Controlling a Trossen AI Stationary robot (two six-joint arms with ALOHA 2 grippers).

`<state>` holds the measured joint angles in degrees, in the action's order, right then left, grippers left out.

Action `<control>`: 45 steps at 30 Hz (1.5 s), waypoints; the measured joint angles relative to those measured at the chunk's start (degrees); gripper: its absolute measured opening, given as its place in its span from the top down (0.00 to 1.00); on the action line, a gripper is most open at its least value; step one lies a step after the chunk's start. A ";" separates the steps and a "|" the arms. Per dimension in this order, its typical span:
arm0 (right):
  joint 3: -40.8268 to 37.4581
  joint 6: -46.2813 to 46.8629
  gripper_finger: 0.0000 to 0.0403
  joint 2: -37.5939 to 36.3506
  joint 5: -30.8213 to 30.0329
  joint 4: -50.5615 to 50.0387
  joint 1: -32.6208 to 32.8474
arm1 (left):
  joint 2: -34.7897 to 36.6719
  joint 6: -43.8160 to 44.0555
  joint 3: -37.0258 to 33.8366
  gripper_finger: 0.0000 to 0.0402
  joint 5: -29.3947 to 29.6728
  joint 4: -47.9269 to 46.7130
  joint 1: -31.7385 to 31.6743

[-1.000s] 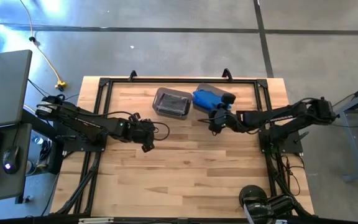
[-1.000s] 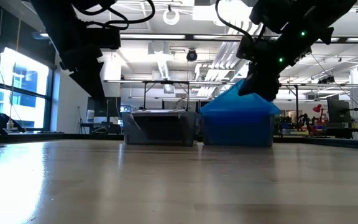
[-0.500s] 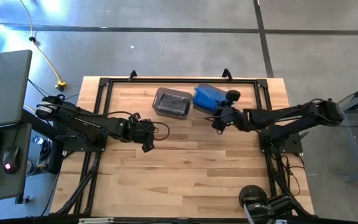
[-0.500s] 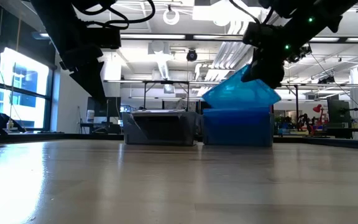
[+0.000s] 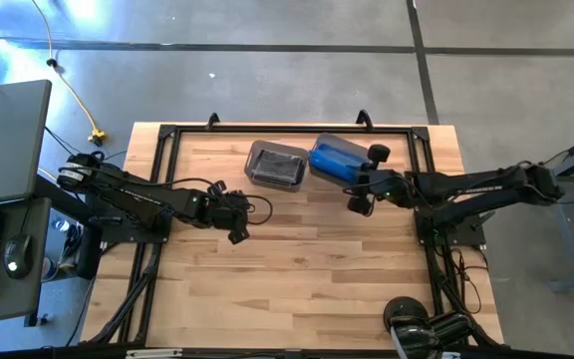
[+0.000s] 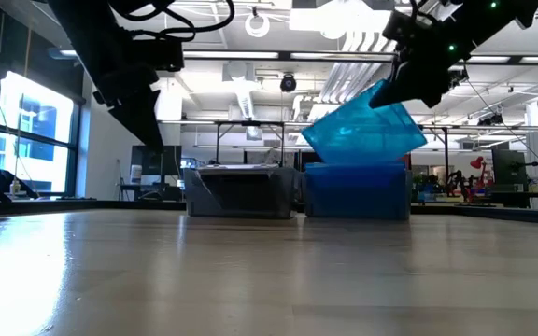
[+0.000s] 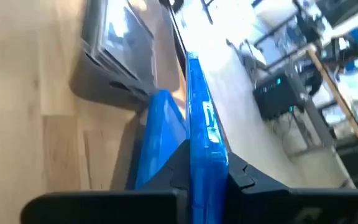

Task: Pick & place jewel cases by type
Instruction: Put the blue CD case into the right black bin

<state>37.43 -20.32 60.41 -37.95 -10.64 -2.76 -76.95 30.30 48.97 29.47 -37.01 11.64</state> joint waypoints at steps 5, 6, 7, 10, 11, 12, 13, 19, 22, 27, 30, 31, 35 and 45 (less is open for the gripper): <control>0.00 -5.21 0.93 -0.14 0.62 -0.80 -0.73 | 0.00 0.00 0.00 0.53 0.34 0.18 0.00; 0.00 -5.48 0.91 -0.14 1.72 -0.90 -1.18 | 0.00 0.00 0.00 0.53 0.29 0.15 0.00; 0.00 -5.57 0.89 -0.14 2.81 -0.64 -1.60 | 0.00 0.00 0.00 0.53 0.27 0.16 0.00; 0.00 -5.70 0.86 -0.14 6.57 1.22 -3.00 | -0.01 0.00 0.00 0.53 0.26 0.19 0.00; 0.00 -5.71 0.86 -0.13 7.63 2.40 -3.45 | -0.02 0.00 0.00 0.53 0.27 0.22 0.00; 0.00 -5.69 0.87 -0.12 8.82 3.60 -3.91 | -0.02 0.00 0.00 0.53 0.28 0.19 0.00; 0.00 -5.68 0.89 -0.13 10.05 4.47 -4.31 | -0.02 0.00 0.00 0.53 0.35 0.19 0.00; -5.38 -5.93 0.94 -0.14 15.11 13.26 -6.90 | -0.02 -0.20 0.00 0.53 0.47 0.08 0.00; -10.23 -6.38 0.92 -0.12 15.69 20.03 -8.09 | -0.02 -1.19 0.00 0.53 0.53 0.08 0.00; -17.64 -13.34 0.77 -0.03 17.86 34.97 -8.18 | -0.02 -1.44 0.00 0.53 0.62 0.13 0.00; -20.92 -15.69 0.72 -0.06 16.86 41.48 -8.94 | -0.02 -1.38 0.00 0.53 0.62 0.26 0.00; -21.73 -15.68 0.71 -0.06 16.84 42.02 -9.33 | -0.02 -1.38 0.00 0.53 0.62 0.47 0.00; -23.66 -15.56 0.70 -0.06 15.78 42.02 -10.26 | -0.02 -1.44 0.00 0.53 0.62 1.05 0.00; -24.00 -15.53 0.70 -0.08 11.89 42.10 -10.24 | -0.02 -1.45 0.00 0.53 1.05 1.06 0.00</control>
<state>13.43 -35.85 60.34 -26.06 31.46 -13.00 -76.97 28.86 48.97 30.51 -35.95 11.64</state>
